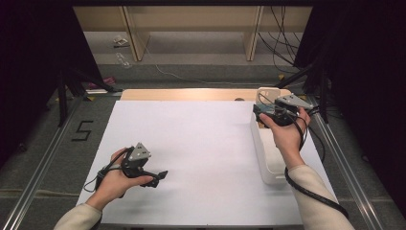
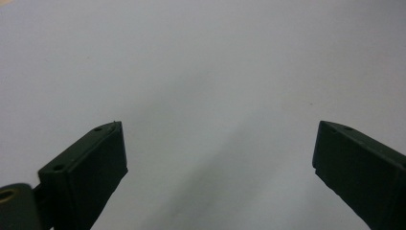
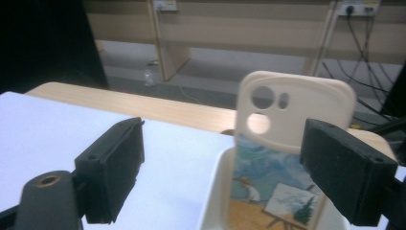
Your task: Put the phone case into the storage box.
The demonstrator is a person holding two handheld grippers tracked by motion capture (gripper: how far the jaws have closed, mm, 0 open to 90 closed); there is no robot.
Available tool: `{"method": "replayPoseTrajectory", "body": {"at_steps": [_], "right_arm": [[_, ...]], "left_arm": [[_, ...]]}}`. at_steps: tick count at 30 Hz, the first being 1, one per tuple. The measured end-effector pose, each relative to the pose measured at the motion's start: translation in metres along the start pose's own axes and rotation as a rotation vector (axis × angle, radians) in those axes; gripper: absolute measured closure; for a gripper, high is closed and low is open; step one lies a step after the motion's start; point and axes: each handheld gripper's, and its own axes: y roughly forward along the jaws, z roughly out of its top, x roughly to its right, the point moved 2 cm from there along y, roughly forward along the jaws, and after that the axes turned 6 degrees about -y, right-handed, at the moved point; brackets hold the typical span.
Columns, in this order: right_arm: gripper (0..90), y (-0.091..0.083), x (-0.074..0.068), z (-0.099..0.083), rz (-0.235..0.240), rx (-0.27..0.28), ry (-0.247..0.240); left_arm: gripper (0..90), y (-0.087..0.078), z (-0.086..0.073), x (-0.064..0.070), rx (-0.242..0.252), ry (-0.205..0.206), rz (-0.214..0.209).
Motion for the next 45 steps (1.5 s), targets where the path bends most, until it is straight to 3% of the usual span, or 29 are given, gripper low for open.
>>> {"method": "replayPoseTrajectory", "body": {"at_steps": [10,26,45], "right_arm": [[16.9,-0.014,-0.016,-0.005,0.12,0.005,-0.027],[17.0,-0.032,-0.036,-0.011,0.269,0.018,-0.07],[16.8,-0.054,-0.046,-0.027,0.361,0.017,-0.093]], "left_arm": [[4.0,-0.001,0.0,0.0,0.0,0.0,0.003],[3.9,-0.003,-0.001,-0.001,0.006,-0.007,0.004],[3.8,-0.005,-0.001,0.002,0.007,0.0,0.004]]}}
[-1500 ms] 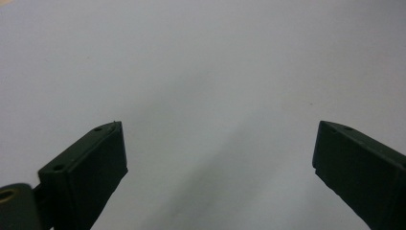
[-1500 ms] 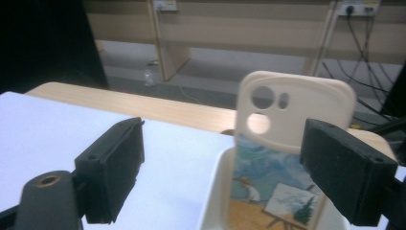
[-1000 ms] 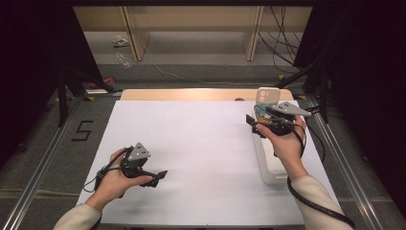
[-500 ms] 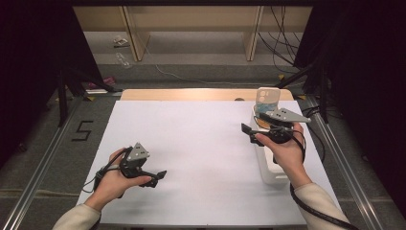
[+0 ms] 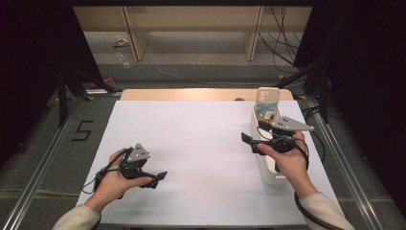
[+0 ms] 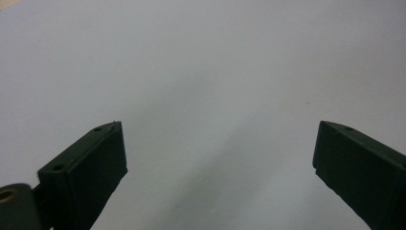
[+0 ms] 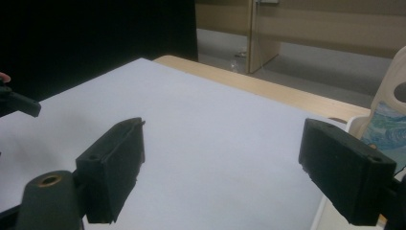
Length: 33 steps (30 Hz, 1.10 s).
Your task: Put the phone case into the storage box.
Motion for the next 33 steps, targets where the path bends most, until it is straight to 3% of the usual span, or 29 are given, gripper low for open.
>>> {"method": "replayPoseTrajectory", "body": {"at_steps": [14,33], "right_arm": [[16.7,-0.008,-0.012,-0.008,0.037,0.009,-0.031],[16.5,-0.02,-0.02,-0.015,0.067,0.01,-0.038]], "left_arm": [[3.8,-0.006,-0.005,0.002,0.007,-0.006,0.002],[3.8,-0.006,-0.007,0.002,0.003,-0.007,0.0]]}}
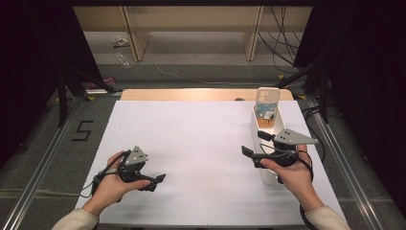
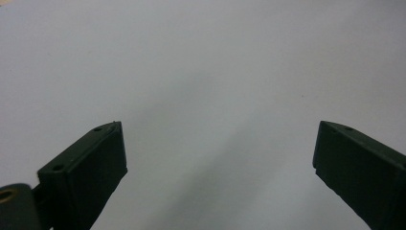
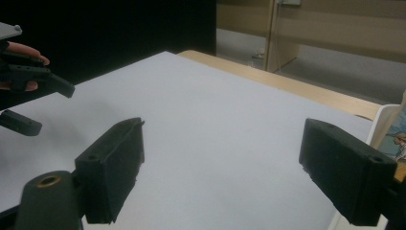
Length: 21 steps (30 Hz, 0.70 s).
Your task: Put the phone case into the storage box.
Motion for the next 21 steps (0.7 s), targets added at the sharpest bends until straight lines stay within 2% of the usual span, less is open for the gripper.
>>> {"method": "replayPoseTrajectory", "body": {"at_steps": [13,21], "right_arm": [[16.4,-0.009,-0.004,-0.005,0.014,0.009,-0.038],[16.3,-0.015,-0.004,-0.011,0.014,0.01,-0.035]], "left_arm": [[3.8,-0.004,-0.003,-0.001,0.005,-0.009,0.003],[3.8,-0.005,-0.005,-0.002,0.009,-0.013,0.005]]}}
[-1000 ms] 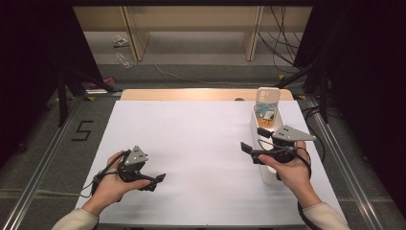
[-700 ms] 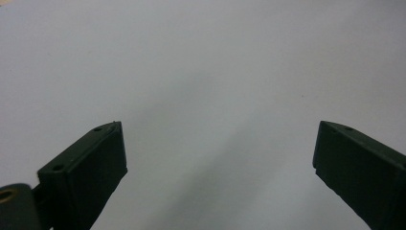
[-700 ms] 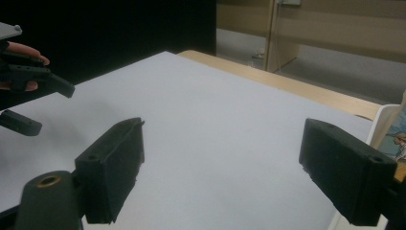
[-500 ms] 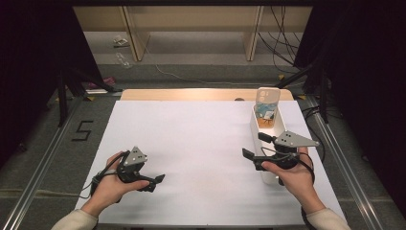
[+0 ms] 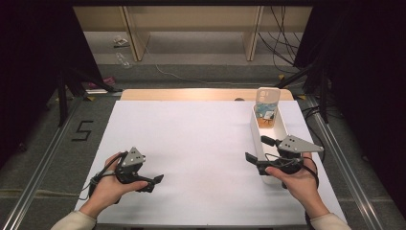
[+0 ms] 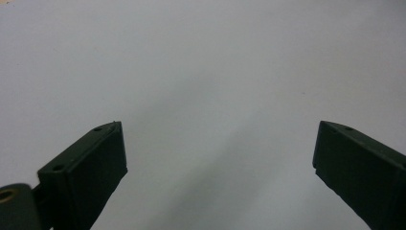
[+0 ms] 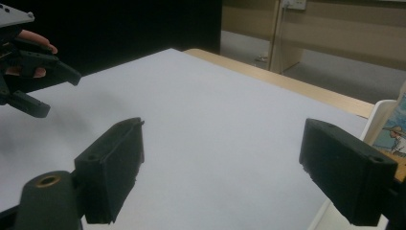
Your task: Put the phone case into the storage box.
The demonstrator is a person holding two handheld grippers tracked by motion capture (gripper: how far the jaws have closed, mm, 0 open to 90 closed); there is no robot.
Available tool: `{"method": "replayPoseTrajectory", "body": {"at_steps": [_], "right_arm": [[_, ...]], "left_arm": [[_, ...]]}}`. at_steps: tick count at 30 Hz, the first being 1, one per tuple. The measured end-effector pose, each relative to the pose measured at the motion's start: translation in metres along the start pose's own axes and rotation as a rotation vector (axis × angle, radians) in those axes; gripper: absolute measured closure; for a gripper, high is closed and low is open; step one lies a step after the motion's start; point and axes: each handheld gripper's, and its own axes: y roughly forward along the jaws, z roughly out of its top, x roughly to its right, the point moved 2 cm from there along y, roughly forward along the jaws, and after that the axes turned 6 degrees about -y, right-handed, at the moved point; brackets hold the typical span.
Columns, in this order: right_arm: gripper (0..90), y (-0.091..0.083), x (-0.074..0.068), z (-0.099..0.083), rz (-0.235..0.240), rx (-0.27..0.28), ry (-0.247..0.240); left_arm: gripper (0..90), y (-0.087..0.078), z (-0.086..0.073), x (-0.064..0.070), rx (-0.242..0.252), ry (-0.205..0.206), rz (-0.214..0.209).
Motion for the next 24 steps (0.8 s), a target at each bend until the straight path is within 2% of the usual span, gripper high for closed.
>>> {"method": "replayPoseTrajectory", "body": {"at_steps": [17,21,24], "right_arm": [[16.5,-0.006,-0.0016,-0.0033,0.006,0.025,0.013],[17.8,-0.0058,-0.0024,-0.0029,0.028,0.044,0.021],[18.2,-0.0068,-0.0019,-0.0025,0.065,0.073,0.047]], "left_arm": [[3.9,0.0004,-0.0013,-0.0012,0.0,-0.003,-0.001],[4.0,0.0004,-0.0011,-0.0012,0.0,-0.005,-0.001],[4.0,0.0006,-0.001,-0.0012,0.0,-0.004,-0.002]]}}
